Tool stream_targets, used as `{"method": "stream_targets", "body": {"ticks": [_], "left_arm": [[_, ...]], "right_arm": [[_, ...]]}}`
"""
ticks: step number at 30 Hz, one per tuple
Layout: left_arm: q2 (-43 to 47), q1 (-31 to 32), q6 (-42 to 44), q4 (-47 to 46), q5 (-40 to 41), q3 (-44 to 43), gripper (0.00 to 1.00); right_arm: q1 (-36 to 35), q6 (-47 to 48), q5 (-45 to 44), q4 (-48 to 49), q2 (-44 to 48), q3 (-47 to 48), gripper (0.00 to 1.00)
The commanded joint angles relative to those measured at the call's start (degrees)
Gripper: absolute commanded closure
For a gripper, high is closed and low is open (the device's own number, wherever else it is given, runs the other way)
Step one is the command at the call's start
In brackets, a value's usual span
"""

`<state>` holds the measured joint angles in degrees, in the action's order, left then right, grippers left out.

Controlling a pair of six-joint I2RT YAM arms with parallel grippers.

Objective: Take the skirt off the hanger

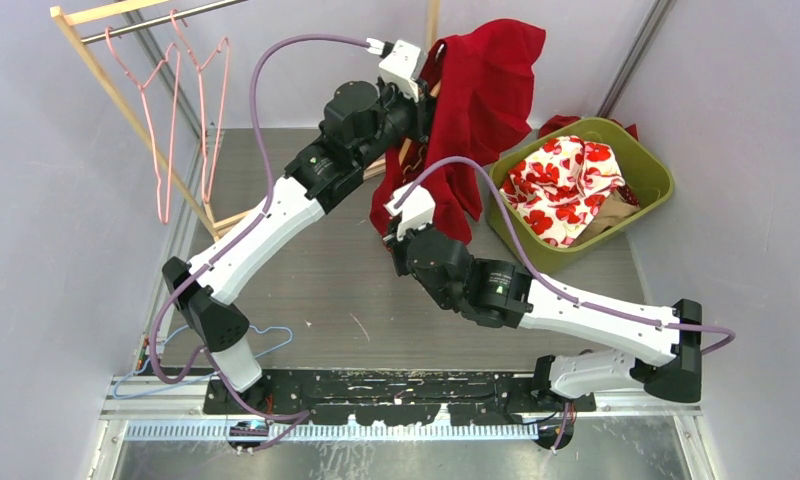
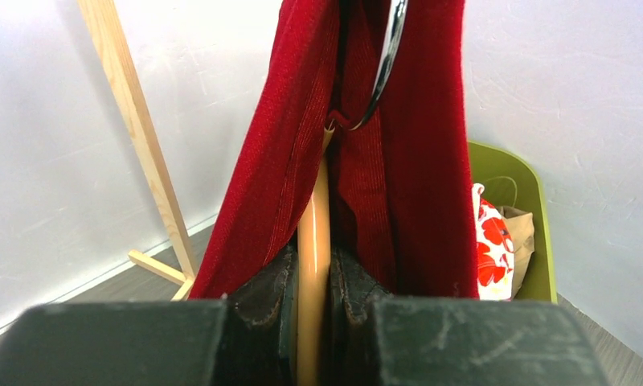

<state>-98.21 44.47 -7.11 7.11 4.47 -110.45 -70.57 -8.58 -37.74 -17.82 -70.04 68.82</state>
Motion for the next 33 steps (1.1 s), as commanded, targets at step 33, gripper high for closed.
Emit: {"method": "stream_targets", "body": {"ticks": [33], "left_arm": [[19.65, -1.9, -27.38, -20.14, 19.44, 4.37, 1.0]], "right_arm": [[3.72, -13.69, 12.79, 18.14, -8.85, -16.4, 0.99]]}}
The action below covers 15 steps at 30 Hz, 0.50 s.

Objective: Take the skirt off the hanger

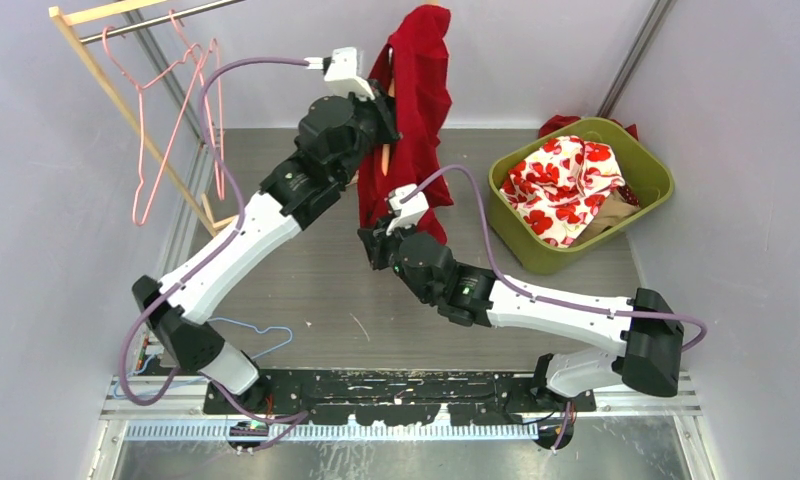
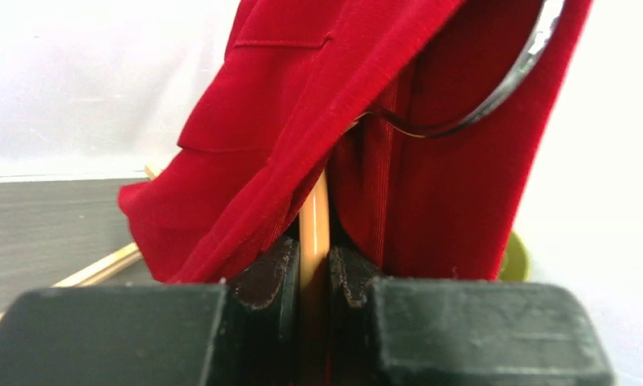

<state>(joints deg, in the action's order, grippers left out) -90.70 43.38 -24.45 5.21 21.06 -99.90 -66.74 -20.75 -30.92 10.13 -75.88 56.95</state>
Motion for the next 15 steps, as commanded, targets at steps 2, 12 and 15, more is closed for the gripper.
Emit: {"method": "stream_targets", "body": {"ticks": [2, 12, 15], "left_arm": [[14.27, -0.88, -11.94, -15.73, 2.08, -5.82, 1.0], [24.18, -1.08, -16.45, -6.35, -2.64, -5.94, 1.0], [25.22, -1.03, -17.54, -5.13, -4.01, -5.81, 1.0]], "right_arm": [[1.33, -0.79, 4.5, -10.42, -3.3, -6.08, 0.99], [13.7, 8.59, 0.19, -11.89, -2.58, -10.43, 0.99], [17.07, 10.35, 1.97, -11.7, -3.89, -9.39, 0.99]]}}
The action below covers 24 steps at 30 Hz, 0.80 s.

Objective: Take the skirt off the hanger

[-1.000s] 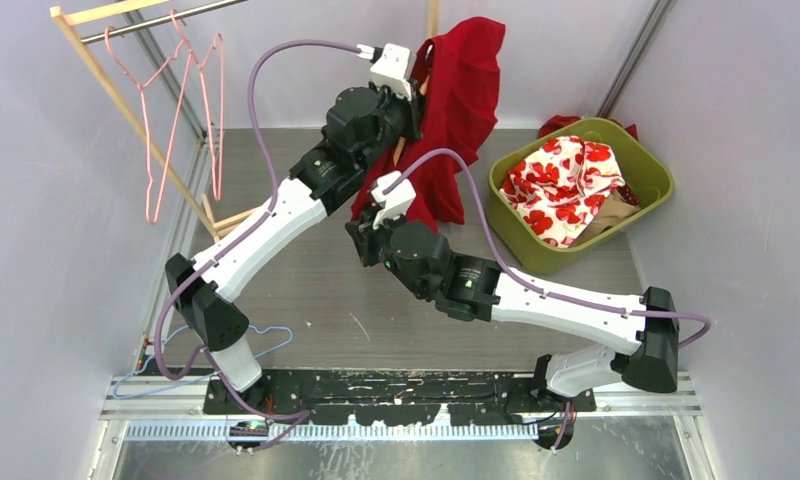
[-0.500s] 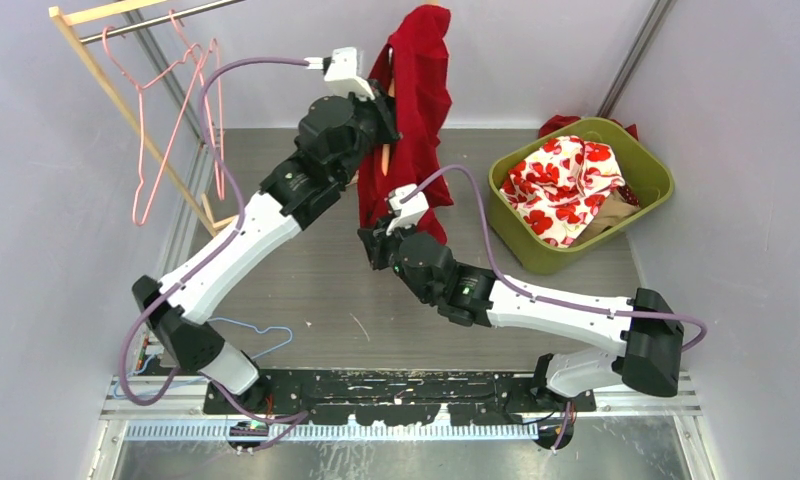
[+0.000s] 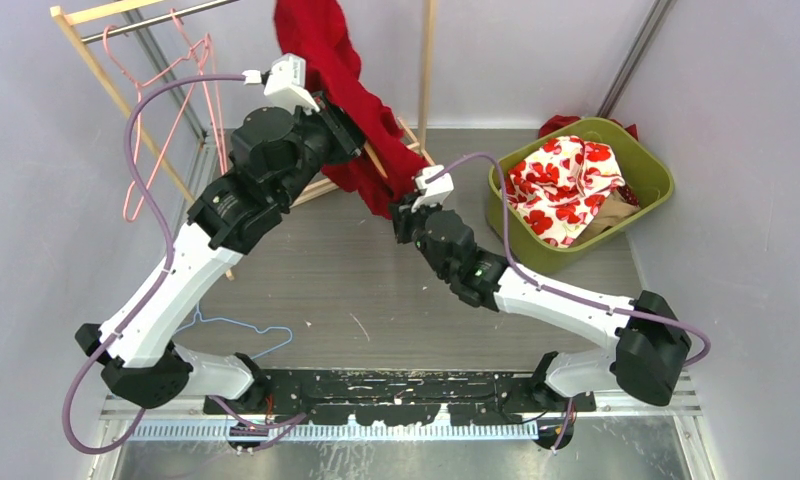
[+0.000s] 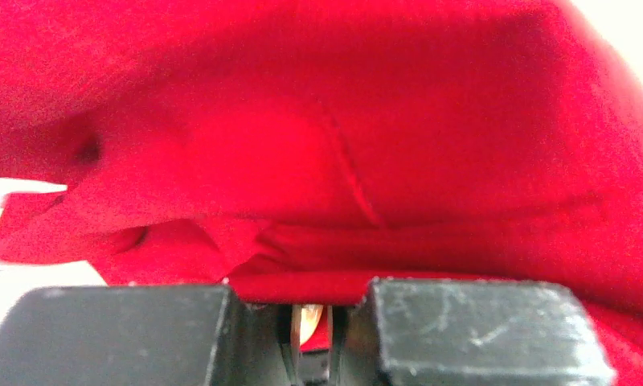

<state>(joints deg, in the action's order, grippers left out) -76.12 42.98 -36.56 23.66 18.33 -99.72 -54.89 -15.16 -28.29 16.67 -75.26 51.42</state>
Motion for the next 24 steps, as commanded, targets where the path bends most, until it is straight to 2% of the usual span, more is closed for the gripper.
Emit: {"method": "stream_targets", "body": {"ticks": [1, 3, 6, 9, 12, 14, 19, 21, 24], "left_arm": [[10.84, -0.63, -5.45, -23.06, -1.32, -5.94, 1.0], [11.1, -0.62, -5.46, -21.91, -0.69, -5.5, 1.0], [11.65, -0.63, -5.38, -20.26, -1.0, -4.09, 1.0], [11.93, -0.62, -5.09, -17.51, -2.04, -2.92, 1.0], [12.43, -0.61, -4.93, -14.12, -4.05, -1.25, 1.0], [13.21, -0.62, -4.01, -11.27, -5.45, -0.11, 1.0], [14.94, -0.64, 1.11, -2.02, -10.87, 0.91, 1.0], [15.32, -0.63, 3.58, 2.03, -14.52, 0.76, 1.0], [14.54, -0.62, 6.61, 9.0, -19.74, -0.98, 1.0]], "right_arm": [[5.39, 5.53, -0.63, -19.38, -4.88, -2.84, 0.99], [5.38, 5.53, 0.49, -23.81, -4.73, -0.01, 0.94], [3.16, 3.48, 2.36, -31.15, -1.45, 3.51, 0.74], [-4.32, 4.92, -1.35, -36.97, 4.0, 4.89, 0.52], [-12.18, 4.69, -6.25, -44.75, 9.29, 8.35, 0.44], [-16.54, 3.96, -9.77, -50.27, 11.77, 12.54, 0.35], [-23.2, 9.07, -19.8, -60.3, 13.45, 27.62, 0.33], [-23.2, 15.27, -23.05, -59.48, 12.79, 31.58, 0.34], [-23.15, 26.64, -27.88, -52.66, 10.34, 35.58, 0.32]]}}
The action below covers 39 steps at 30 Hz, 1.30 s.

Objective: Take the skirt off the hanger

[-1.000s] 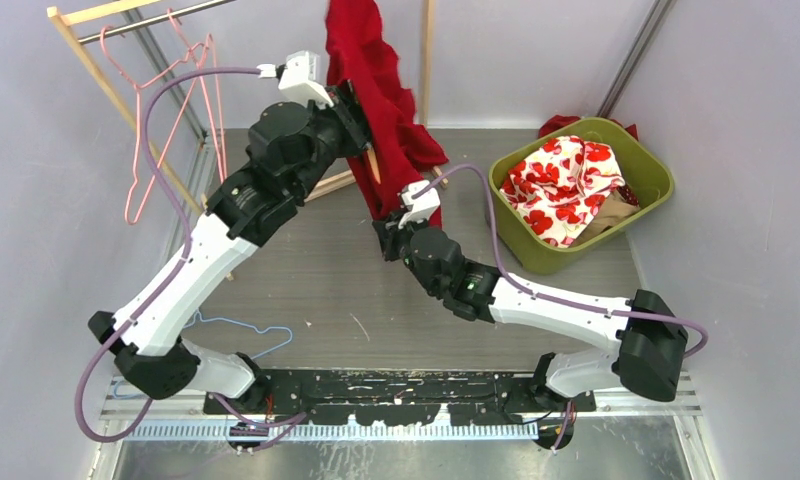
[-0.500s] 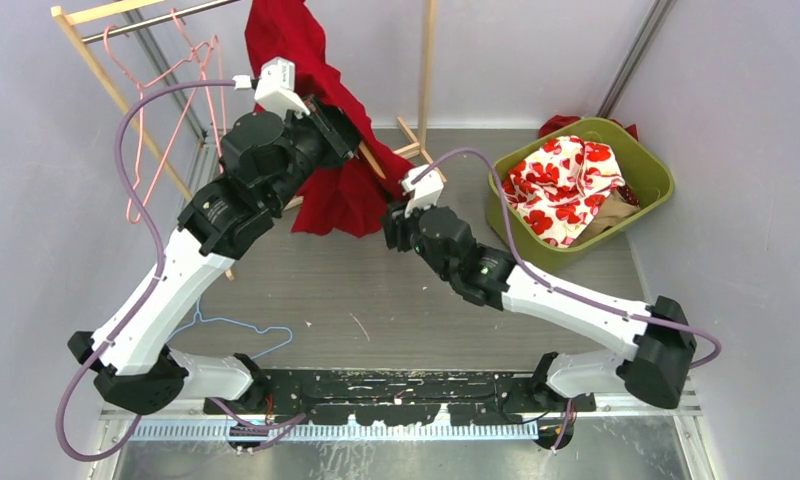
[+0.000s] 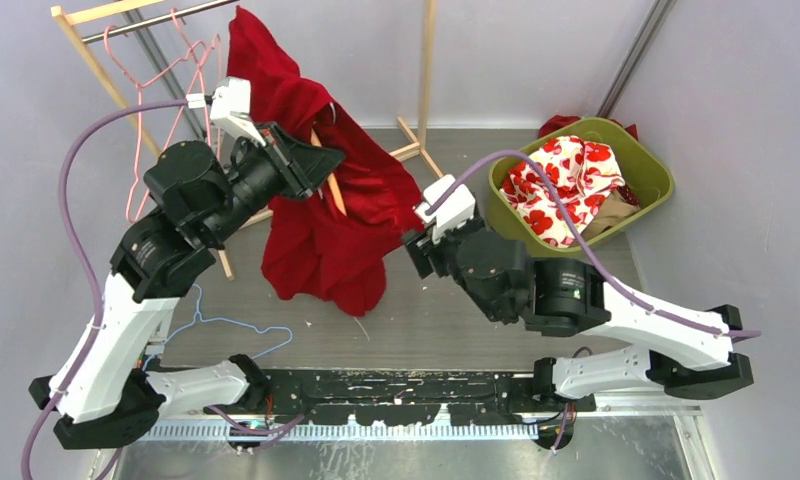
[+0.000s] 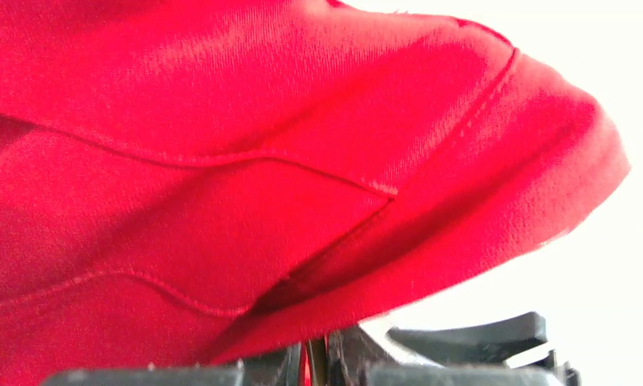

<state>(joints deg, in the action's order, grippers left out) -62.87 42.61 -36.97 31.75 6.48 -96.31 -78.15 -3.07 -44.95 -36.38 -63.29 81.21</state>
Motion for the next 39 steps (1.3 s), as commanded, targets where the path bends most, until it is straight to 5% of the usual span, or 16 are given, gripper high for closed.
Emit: {"method": "stream_targets", "body": {"ticks": [1, 5, 11, 29, 39], "left_arm": [[0.75, -0.26, 8.53, 3.92, -10.52, -5.08, 1.0], [-0.37, -0.27, 10.91, 11.65, -16.81, -6.0, 1.0], [3.39, -0.3, 11.25, 11.91, -14.57, 0.04, 1.0], [-2.78, -0.26, 14.17, 13.84, -16.02, -1.26, 1.0], [-4.8, -0.29, 14.03, 14.04, -18.44, -5.4, 1.0]], "right_arm": [[0.16, 18.96, -12.31, 3.01, -2.7, 6.66, 0.31], [0.18, 29.83, -11.57, 9.28, -7.93, 13.38, 0.27], [2.89, 40.42, -9.52, 17.36, -12.89, 19.52, 0.21], [5.58, 28.39, 4.61, 8.14, -10.25, 24.94, 0.22], [6.19, 26.78, 4.99, 17.97, -7.24, 13.05, 0.23]]}}
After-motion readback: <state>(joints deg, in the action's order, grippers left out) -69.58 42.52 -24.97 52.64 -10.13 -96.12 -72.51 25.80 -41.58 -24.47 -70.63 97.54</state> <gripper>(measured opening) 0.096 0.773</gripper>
